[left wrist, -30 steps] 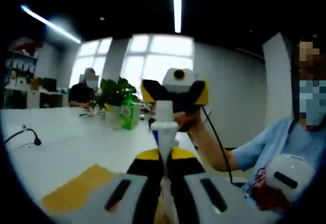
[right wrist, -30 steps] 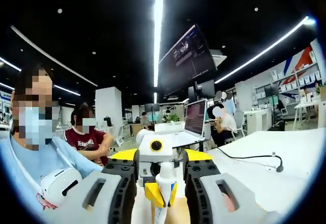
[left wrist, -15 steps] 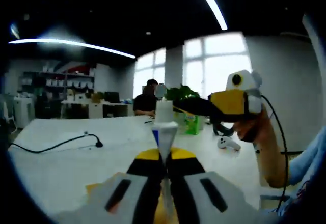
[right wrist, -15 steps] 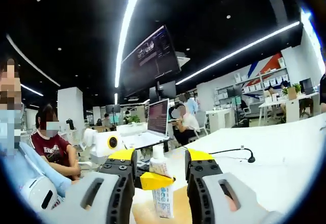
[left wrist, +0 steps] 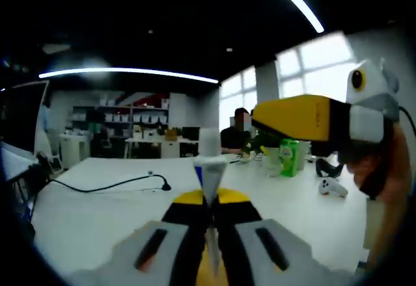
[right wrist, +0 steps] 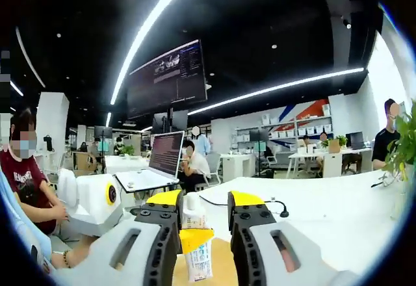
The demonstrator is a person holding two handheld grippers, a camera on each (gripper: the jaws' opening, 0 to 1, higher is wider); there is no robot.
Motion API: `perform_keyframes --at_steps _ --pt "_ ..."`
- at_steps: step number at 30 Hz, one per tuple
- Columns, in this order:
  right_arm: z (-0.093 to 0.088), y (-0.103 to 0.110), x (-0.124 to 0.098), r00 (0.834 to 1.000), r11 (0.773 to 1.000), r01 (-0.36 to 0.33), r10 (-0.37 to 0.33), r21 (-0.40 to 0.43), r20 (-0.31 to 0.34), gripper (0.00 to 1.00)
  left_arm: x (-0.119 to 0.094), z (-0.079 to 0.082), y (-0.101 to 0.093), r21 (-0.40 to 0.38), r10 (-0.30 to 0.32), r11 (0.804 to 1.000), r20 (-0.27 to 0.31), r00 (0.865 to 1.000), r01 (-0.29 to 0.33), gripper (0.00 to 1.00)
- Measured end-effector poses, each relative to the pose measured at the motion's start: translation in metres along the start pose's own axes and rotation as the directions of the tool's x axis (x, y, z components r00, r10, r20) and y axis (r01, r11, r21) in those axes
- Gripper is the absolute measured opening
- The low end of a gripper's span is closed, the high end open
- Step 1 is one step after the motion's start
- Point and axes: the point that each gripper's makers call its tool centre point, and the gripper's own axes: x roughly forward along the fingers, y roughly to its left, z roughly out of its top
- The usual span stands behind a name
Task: Pick up the toothpaste unscrew the cap squeeze it onto the small board screw the cap back on and return it to the table
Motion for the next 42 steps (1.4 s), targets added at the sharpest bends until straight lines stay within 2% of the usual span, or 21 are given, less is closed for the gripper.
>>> perform_keyframes --at_steps 1,7,9,10,13,16,18,20,25,27,29,32,37,39,42 --pt "-0.003 0.001 0.002 1.000 1.000 0.006 -0.006 -0.007 -0.010 0.27 0.000 0.000 -0.002 0.024 -0.001 1.000 -0.003 1.000 0.001 0.02" --pt "-0.013 0.016 0.015 0.998 0.999 -0.043 0.043 0.003 -0.040 0.26 -0.005 0.003 -0.012 0.021 -0.030 0.999 0.004 1.000 0.030 0.02" --pt "-0.016 0.018 0.017 0.997 0.999 -0.048 0.048 -0.006 -0.054 0.19 -0.006 0.004 -0.014 0.023 -0.031 0.999 0.006 0.999 0.031 0.02" --pt "-0.018 0.024 0.018 0.994 0.996 -0.091 0.089 -0.021 -0.058 0.16 -0.005 0.005 -0.014 0.022 -0.031 0.999 0.007 0.999 0.031 0.02" --pt "-0.016 0.018 0.016 0.998 0.999 -0.046 0.045 -0.013 -0.041 0.11 -0.006 0.006 -0.011 0.016 -0.031 0.999 -0.001 1.000 0.031 0.02" --pt "-0.014 0.019 0.013 0.999 0.999 -0.043 0.043 0.007 -0.012 0.11 -0.008 0.006 -0.016 0.005 -0.037 0.999 0.001 0.999 0.037 0.02" --pt "-0.015 0.017 0.014 0.999 1.000 -0.031 0.031 0.002 -0.017 0.10 -0.007 0.003 -0.018 0.004 -0.036 0.999 -0.004 0.999 0.036 0.02" --pt "-0.020 0.015 0.012 0.998 0.999 -0.003 0.001 -0.040 -0.057 0.10 -0.006 -0.001 -0.019 0.005 -0.040 0.999 -0.014 0.999 0.040 0.02" --pt "-0.023 0.019 0.006 0.999 0.997 0.002 -0.005 -0.073 -0.047 0.10 -0.005 -0.004 -0.025 -0.023 -0.087 0.996 -0.011 0.996 0.086 0.02" --pt "-0.023 0.019 0.006 0.998 0.997 0.007 -0.011 -0.071 -0.058 0.10 -0.005 -0.005 -0.030 0.020 -0.122 0.992 -0.020 0.992 0.122 0.02" --pt "-0.024 0.018 0.003 0.998 0.997 0.010 -0.015 -0.070 -0.068 0.10 -0.006 -0.006 -0.033 0.029 -0.150 0.988 -0.028 0.988 0.151 0.02" --pt "-0.022 0.019 -0.001 0.999 0.998 -0.014 0.011 -0.059 -0.051 0.10 -0.009 -0.003 -0.041 -0.056 -0.222 0.974 -0.007 0.975 0.221 0.02" --pt "-0.021 0.027 -0.003 0.997 0.995 -0.057 0.052 -0.087 -0.061 0.10 -0.016 -0.002 -0.041 -0.025 -0.216 0.976 -0.010 0.976 0.216 0.02" --pt "-0.020 0.028 -0.005 0.996 0.994 -0.071 0.067 -0.081 -0.051 0.10 -0.018 0.000 -0.043 -0.052 -0.264 0.963 -0.003 0.964 0.264 0.02" --pt "-0.018 0.030 -0.008 0.992 0.991 -0.123 0.121 -0.058 -0.044 0.10 -0.021 0.002 -0.048 -0.098 -0.365 0.927 -0.001 0.931 0.363 0.02"
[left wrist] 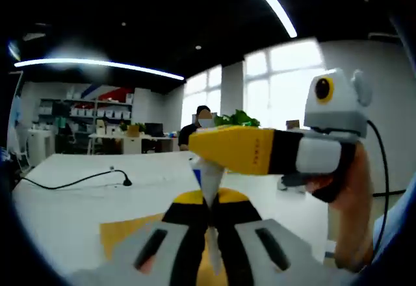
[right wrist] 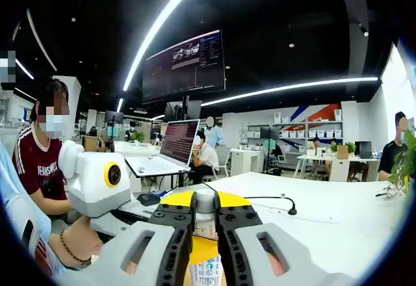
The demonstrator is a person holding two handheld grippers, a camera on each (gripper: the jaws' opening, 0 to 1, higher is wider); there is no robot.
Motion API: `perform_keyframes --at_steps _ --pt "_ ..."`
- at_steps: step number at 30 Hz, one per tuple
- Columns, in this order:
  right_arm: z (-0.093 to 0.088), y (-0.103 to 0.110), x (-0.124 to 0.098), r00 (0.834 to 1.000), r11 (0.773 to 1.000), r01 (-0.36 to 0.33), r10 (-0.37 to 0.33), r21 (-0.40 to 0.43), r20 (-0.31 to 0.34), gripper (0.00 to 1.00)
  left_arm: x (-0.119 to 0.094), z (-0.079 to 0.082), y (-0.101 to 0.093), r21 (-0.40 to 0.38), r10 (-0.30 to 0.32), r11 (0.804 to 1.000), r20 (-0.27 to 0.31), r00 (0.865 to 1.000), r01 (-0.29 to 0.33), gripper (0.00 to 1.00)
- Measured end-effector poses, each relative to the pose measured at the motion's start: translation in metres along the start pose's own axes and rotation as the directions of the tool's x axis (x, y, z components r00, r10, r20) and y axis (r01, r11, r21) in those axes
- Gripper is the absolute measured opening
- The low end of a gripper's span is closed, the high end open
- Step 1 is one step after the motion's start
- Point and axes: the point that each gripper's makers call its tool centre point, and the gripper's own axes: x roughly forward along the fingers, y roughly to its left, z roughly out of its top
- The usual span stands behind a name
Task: Pick up the toothpaste unscrew the cap squeeze it onto the small board screw the cap back on and return it to the table
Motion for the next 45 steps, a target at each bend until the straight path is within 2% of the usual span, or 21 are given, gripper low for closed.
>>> perform_keyframes --at_steps 1,3,4,7,10,14,17,20,21,24,25,26,27,29,34,36,37,38,40,42,45 --pt "0.002 0.001 -0.001 1.000 1.000 -0.024 0.024 0.006 0.009 0.10 0.000 0.002 -0.002 0.022 -0.033 0.999 0.002 0.999 0.033 0.02" --pt "0.005 0.002 -0.001 0.998 0.999 -0.052 0.052 0.011 0.020 0.10 -0.002 0.006 0.000 0.074 -0.041 0.996 0.006 0.999 0.041 0.02" --pt "0.006 0.005 0.000 0.998 0.998 -0.066 0.066 0.000 0.017 0.10 -0.002 0.007 0.001 0.132 -0.050 0.990 0.002 0.999 0.050 0.02" --pt "0.008 0.008 0.001 0.994 0.994 -0.111 0.111 0.000 0.019 0.10 -0.005 0.008 -0.001 0.210 -0.119 0.970 -0.023 0.993 0.121 0.02" --pt "0.016 0.007 0.000 0.990 0.991 -0.134 0.134 0.007 0.042 0.10 -0.006 0.016 -0.004 0.128 -0.183 0.975 -0.021 0.983 0.184 0.02" --pt "0.022 0.010 -0.003 0.980 0.979 -0.199 0.199 0.036 0.016 0.10 -0.008 0.021 -0.016 0.054 -0.297 0.953 -0.046 0.954 0.299 0.02" --pt "0.024 0.015 -0.007 0.964 0.964 -0.266 0.266 0.014 -0.029 0.10 -0.011 0.024 -0.023 0.043 -0.384 0.921 -0.060 0.921 0.387 0.02" --pt "0.026 0.016 -0.009 0.947 0.947 -0.320 0.320 0.023 -0.025 0.10 -0.012 0.026 -0.028 0.035 -0.458 0.887 -0.062 0.887 0.461 0.02" --pt "0.025 0.016 -0.008 0.941 0.942 -0.336 0.336 0.022 -0.028 0.10 -0.011 0.025 -0.027 0.033 -0.469 0.881 -0.072 0.880 0.472 0.02" --pt "0.023 0.017 -0.006 0.908 0.907 -0.416 0.418 0.066 -0.023 0.10 -0.010 0.021 -0.028 0.042 -0.509 0.856 -0.096 0.855 0.515 0.02" --pt "0.026 0.015 -0.005 0.898 0.895 -0.439 0.440 0.080 -0.005 0.10 -0.009 0.022 -0.028 0.054 -0.523 0.848 -0.084 0.848 0.528 0.02" --pt "0.027 0.014 -0.004 0.890 0.886 -0.456 0.457 0.085 0.005 0.09 -0.007 0.026 -0.029 0.050 -0.541 0.839 -0.037 0.840 0.542 0.02" --pt "0.025 0.013 -0.004 0.880 0.876 -0.473 0.475 0.089 -0.004 0.09 -0.006 0.023 -0.028 0.053 -0.547 0.834 -0.043 0.836 0.549 0.02" --pt "0.023 0.015 -0.005 0.842 0.839 -0.537 0.540 0.093 -0.005 0.09 -0.007 0.021 -0.029 0.039 -0.588 0.806 -0.059 0.807 0.590 0.02" --pt "0.022 0.013 -0.004 0.777 0.769 -0.627 0.630 0.122 0.021 0.10 -0.007 0.021 -0.026 0.038 -0.626 0.775 -0.087 0.775 0.631 0.02" --pt "0.023 0.012 -0.004 0.768 0.765 -0.640 0.639 0.076 0.034 0.10 -0.005 0.022 -0.025 0.058 -0.634 0.768 -0.066 0.770 0.638 0.02" --pt "0.024 0.015 -0.007 0.747 0.746 -0.665 0.664 0.029 0.038 0.10 -0.004 0.023 -0.027 0.077 -0.641 0.763 -0.047 0.767 0.642 0.02" --pt "0.022 0.017 -0.010 0.722 0.722 -0.691 0.691 0.021 0.037 0.10 -0.006 0.020 -0.029 0.089 -0.657 0.747 -0.059 0.752 0.659 0.02" --pt "0.020 0.017 -0.013 0.692 0.689 -0.722 0.721 0.065 0.051 0.10 -0.006 0.018 -0.031 0.080 -0.671 0.734 -0.074 0.738 0.675 0.02" --pt "0.016 0.013 -0.012 0.688 0.683 -0.726 0.724 0.085 0.055 0.10 -0.004 0.015 -0.030 0.066 -0.676 0.729 -0.088 0.732 0.681 0.02" --pt "0.010 0.015 -0.012 0.672 0.666 -0.740 0.738 0.098 0.060 0.10 -0.003 0.009 -0.028 0.024 -0.697 0.712 -0.097 0.711 0.701 0.02"
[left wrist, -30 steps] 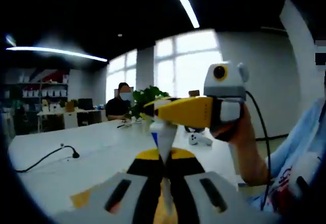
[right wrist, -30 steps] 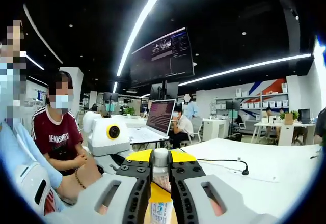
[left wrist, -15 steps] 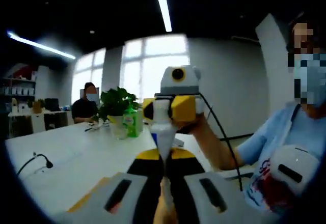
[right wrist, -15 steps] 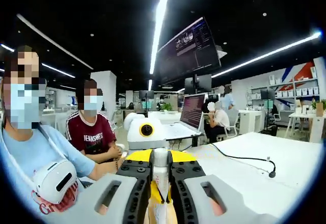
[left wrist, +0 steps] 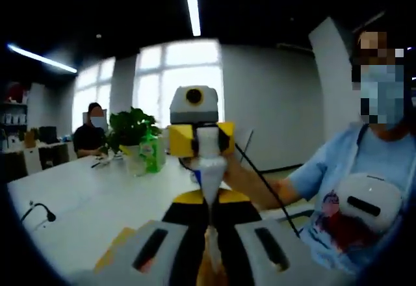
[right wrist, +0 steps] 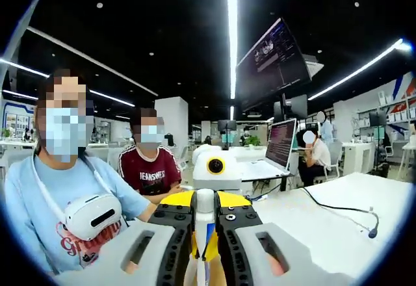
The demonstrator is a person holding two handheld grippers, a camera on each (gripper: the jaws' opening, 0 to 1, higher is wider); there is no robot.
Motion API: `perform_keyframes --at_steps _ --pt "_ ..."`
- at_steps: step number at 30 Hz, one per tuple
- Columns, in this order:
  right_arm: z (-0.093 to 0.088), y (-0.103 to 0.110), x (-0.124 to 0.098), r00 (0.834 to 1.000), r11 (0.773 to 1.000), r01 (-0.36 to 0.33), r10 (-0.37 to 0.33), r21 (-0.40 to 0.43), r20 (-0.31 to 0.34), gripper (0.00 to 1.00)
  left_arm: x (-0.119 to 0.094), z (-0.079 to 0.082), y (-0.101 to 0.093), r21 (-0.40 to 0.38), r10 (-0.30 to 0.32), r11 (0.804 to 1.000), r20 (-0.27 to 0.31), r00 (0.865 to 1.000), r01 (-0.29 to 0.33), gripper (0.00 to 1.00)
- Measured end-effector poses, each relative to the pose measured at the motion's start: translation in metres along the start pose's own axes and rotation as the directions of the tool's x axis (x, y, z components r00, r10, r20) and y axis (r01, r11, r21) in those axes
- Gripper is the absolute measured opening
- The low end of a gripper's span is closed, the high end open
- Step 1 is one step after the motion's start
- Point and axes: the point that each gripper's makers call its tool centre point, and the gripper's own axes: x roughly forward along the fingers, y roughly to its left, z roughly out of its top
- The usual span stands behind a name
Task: Pick up the toothpaste unscrew the cap squeeze it onto the small board screw the cap back on and return it to the table
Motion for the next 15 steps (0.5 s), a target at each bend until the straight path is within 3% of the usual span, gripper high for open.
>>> perform_keyframes --at_steps 4,7,12,15 --pt "-0.004 -0.006 -0.002 1.000 0.999 0.009 -0.010 0.035 0.014 0.10 -0.001 -0.004 0.010 0.010 0.060 0.998 -0.002 0.998 -0.060 0.02" --pt "-0.004 0.008 -0.002 0.998 0.999 -0.033 0.033 -0.014 0.044 0.10 0.001 -0.003 0.002 0.019 0.048 0.999 0.003 0.999 -0.048 0.02" --pt "-0.001 0.013 0.002 0.996 0.998 -0.061 0.060 0.021 0.071 0.10 0.001 0.002 -0.005 0.011 0.047 0.999 0.039 0.998 -0.047 0.02" --pt "-0.002 0.015 0.004 0.995 0.997 -0.071 0.068 0.031 0.075 0.10 0.000 0.002 -0.008 0.020 0.049 0.999 0.032 0.998 -0.049 0.02"
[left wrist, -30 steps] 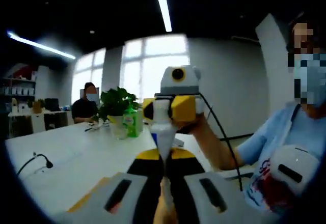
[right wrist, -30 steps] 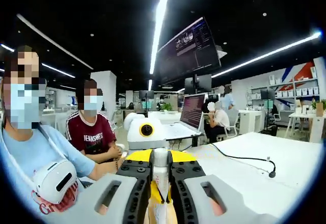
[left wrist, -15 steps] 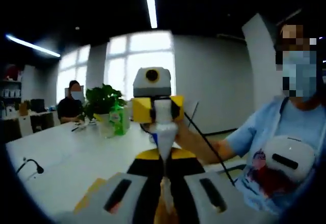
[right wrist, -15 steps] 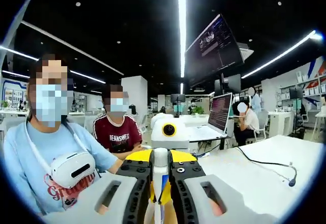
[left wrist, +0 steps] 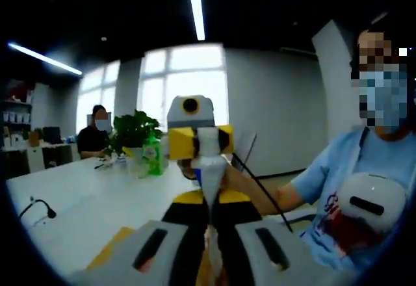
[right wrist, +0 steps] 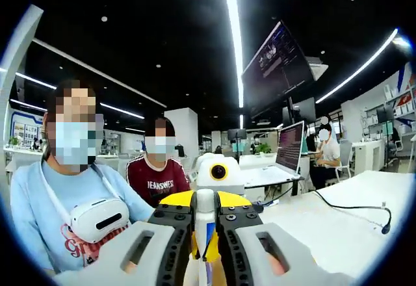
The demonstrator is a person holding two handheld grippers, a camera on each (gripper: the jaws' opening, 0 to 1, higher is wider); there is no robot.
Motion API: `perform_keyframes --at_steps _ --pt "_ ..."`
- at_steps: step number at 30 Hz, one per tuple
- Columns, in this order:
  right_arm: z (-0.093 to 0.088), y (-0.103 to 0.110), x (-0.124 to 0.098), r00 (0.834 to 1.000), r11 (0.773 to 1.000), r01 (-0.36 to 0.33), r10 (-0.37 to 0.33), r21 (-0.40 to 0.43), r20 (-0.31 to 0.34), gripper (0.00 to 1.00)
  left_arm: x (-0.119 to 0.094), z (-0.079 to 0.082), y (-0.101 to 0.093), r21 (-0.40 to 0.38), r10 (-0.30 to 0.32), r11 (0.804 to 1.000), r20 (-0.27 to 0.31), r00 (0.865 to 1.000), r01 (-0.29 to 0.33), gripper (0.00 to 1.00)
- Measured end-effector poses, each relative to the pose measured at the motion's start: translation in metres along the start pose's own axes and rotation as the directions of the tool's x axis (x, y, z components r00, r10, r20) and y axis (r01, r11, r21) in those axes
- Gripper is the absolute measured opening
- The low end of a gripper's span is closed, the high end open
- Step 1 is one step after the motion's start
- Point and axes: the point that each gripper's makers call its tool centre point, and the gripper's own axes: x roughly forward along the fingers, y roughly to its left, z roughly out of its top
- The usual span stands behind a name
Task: Pick up the toothpaste unscrew the cap squeeze it onto the small board screw the cap back on and return it to the table
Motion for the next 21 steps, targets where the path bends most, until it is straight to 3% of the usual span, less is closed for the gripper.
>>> perform_keyframes --at_steps 6,9,11,13,15,17,18,20,21 --pt "-0.001 -0.002 0.001 1.000 1.000 0.019 -0.019 -0.002 -0.003 0.10 -0.002 -0.001 0.002 -0.011 0.024 1.000 0.005 1.000 -0.024 0.02" --pt "0.003 -0.010 0.002 0.997 0.997 0.073 -0.073 -0.036 0.013 0.11 -0.006 0.001 0.009 -0.001 0.080 0.997 0.002 0.997 -0.080 0.02" --pt "0.007 -0.020 0.000 0.988 0.987 0.152 -0.151 -0.048 0.026 0.22 -0.010 0.005 0.017 0.015 0.135 0.991 0.011 0.991 -0.135 0.02" --pt "0.016 -0.029 -0.005 0.967 0.965 0.252 -0.248 -0.069 0.061 0.36 -0.015 0.008 0.023 0.006 0.190 0.982 0.026 0.982 -0.190 0.02" --pt "0.017 -0.036 -0.012 0.937 0.934 0.349 -0.346 -0.075 0.045 0.39 -0.020 0.009 0.032 0.010 0.258 0.966 0.030 0.966 -0.259 0.02" --pt "0.017 -0.039 -0.016 0.914 0.910 0.405 -0.404 -0.087 0.029 0.36 -0.023 0.009 0.041 0.018 0.326 0.945 0.022 0.945 -0.326 0.02" --pt "0.018 -0.041 -0.018 0.900 0.896 0.435 -0.434 -0.089 0.033 0.35 -0.025 0.009 0.048 0.031 0.384 0.923 0.020 0.923 -0.384 0.02" --pt "0.023 -0.046 -0.019 0.875 0.869 0.484 -0.482 -0.104 0.047 0.36 -0.028 0.006 0.056 0.032 0.442 0.896 0.012 0.897 -0.443 0.02" --pt "0.025 -0.047 -0.018 0.865 0.859 0.502 -0.499 -0.101 0.061 0.36 -0.030 0.004 0.061 0.035 0.480 0.877 0.006 0.877 -0.480 0.02"
